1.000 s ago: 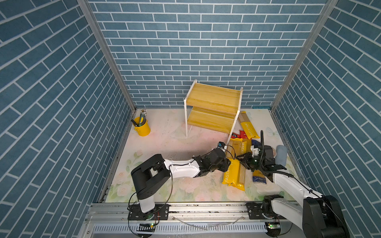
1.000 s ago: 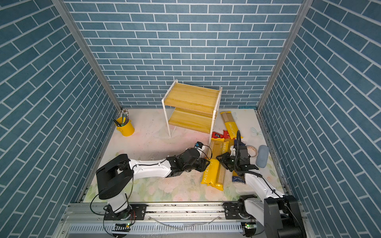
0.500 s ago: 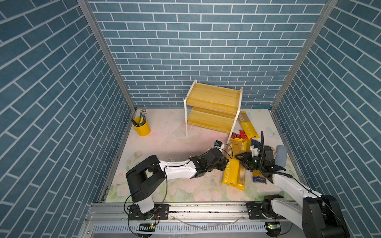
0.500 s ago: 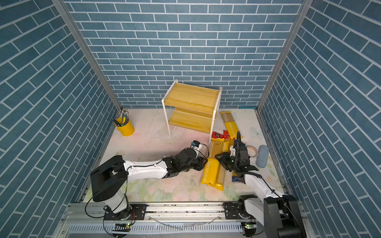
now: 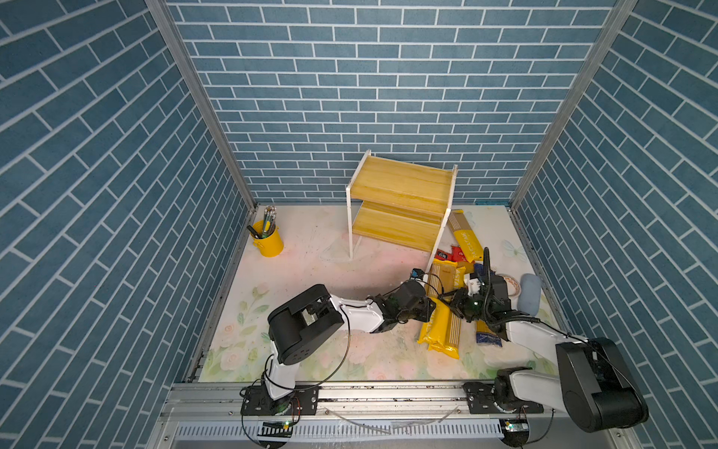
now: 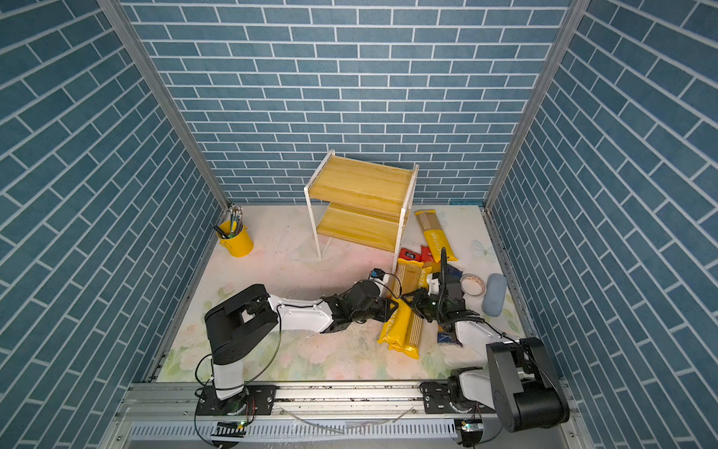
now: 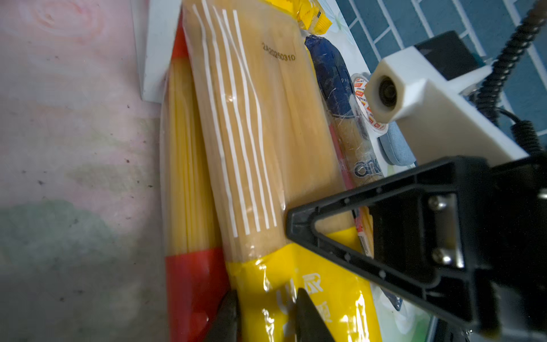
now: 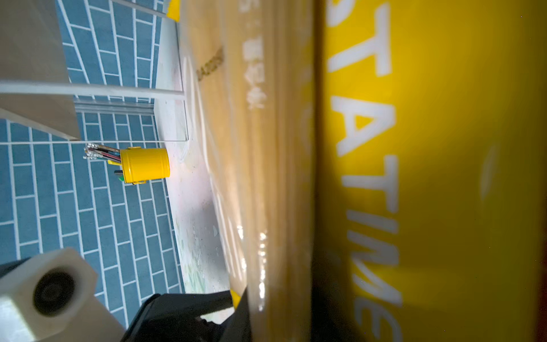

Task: Arrange pasta packages on shelves
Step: Pick up the pasta bag.

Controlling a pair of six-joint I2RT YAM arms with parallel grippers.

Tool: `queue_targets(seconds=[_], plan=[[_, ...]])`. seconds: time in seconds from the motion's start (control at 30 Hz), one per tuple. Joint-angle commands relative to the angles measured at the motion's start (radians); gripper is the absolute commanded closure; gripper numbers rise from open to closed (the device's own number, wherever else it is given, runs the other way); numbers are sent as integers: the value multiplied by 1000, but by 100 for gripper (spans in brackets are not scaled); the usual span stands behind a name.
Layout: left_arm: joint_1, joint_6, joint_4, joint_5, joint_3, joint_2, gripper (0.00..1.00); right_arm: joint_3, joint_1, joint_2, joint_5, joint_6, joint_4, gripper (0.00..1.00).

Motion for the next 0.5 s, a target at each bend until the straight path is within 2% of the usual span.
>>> queue_targets(seconds=[0.0,0.13,0.27,0.47], plan=[[-5,14,-2,23,-46,-85,66,-18,25,-68,-17,54,-75,86],[21,30,-40,-19,-110,-213,66,5,23,-219,17,71,-202,91],[41,44,-82,-38,-116,-297,66,73,-13,-350,24,79,-336,91],[60,99,-236,-127,-94,-420,66,318,-79,-418,8,72,-542,94]])
